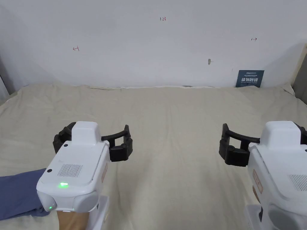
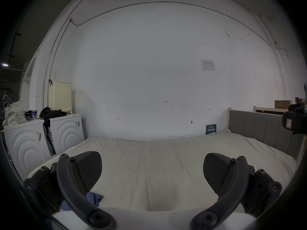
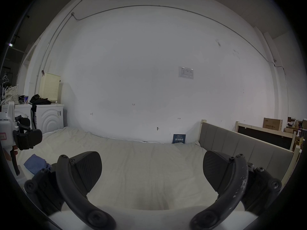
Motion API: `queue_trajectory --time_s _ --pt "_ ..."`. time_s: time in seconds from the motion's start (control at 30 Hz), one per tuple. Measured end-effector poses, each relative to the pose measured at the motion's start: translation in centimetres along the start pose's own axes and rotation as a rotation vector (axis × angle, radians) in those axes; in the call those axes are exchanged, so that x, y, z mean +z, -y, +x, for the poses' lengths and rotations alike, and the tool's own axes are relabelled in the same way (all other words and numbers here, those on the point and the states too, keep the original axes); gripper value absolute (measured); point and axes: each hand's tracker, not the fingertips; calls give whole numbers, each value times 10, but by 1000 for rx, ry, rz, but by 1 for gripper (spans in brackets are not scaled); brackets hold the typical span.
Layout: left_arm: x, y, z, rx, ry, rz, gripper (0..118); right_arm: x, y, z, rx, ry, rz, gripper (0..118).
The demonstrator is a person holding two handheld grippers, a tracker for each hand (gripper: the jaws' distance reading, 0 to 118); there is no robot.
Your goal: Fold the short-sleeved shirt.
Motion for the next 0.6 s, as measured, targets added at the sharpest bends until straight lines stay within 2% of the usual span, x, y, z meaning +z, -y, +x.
queue_trajectory --time_s 0.6 --pt "-1 3 0 1 4 -11 118 -2 1 -1 -3 5 -8 118"
